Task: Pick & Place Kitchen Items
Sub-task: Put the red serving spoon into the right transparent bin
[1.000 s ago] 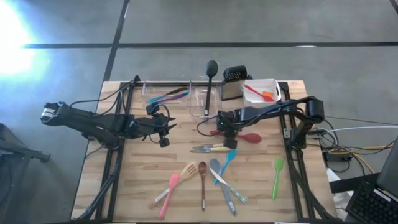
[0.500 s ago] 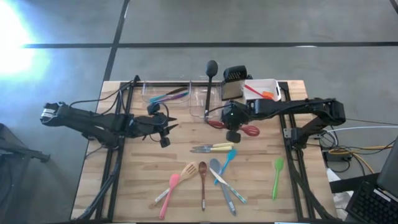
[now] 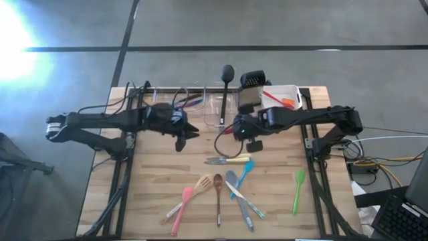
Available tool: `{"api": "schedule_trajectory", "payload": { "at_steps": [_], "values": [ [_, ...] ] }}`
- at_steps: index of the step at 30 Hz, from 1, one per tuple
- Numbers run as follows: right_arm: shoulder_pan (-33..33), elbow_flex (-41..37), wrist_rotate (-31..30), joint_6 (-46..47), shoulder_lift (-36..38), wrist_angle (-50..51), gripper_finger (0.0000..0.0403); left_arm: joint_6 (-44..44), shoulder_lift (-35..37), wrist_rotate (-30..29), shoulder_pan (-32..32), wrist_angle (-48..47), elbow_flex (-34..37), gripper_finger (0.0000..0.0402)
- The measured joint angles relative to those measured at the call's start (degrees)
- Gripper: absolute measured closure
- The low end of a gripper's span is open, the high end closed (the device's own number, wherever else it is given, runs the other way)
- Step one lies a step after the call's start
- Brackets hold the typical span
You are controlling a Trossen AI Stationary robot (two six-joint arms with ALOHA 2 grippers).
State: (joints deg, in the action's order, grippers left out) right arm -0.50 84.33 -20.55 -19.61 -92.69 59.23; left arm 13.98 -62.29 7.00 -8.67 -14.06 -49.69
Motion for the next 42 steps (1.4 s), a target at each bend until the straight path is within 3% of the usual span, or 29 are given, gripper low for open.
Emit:
{"api": "schedule_trajectory", "payload": {
  "at_steps": [6, 9, 18, 30, 42],
  "values": [
    [-4.5, 4.3, -8.1, -5.5, -6.8, 4.4, 0.0354, 3.5, -7.0, 13.7, -4.3, 0.0, -3.1, 0.0291],
    [-5.9, 6.3, -8.4, -6.5, -9.3, 5.1, 0.0354, 4.1, -11.6, 19.8, -5.0, -0.1, -4.8, 0.0291],
    [-7.2, 9.2, -8.3, -7.1, -11.3, 5.4, 0.0354, 2.6, -24.5, 29.9, -5.0, -0.2, -12.6, 0.0291],
    [-8.5, 9.9, -7.9, -7.2, -11.3, 5.6, 0.0354, -2.4, -33.2, 31.9, -5.1, -5.7, -22.2, 0.0291],
    [-9.0, 10.0, -5.8, -3.6, -11.3, 9.7, 0.0354, -5.6, -33.1, 32.5, -5.5, -9.3, -24.4, 0.0291]
  ]
}}
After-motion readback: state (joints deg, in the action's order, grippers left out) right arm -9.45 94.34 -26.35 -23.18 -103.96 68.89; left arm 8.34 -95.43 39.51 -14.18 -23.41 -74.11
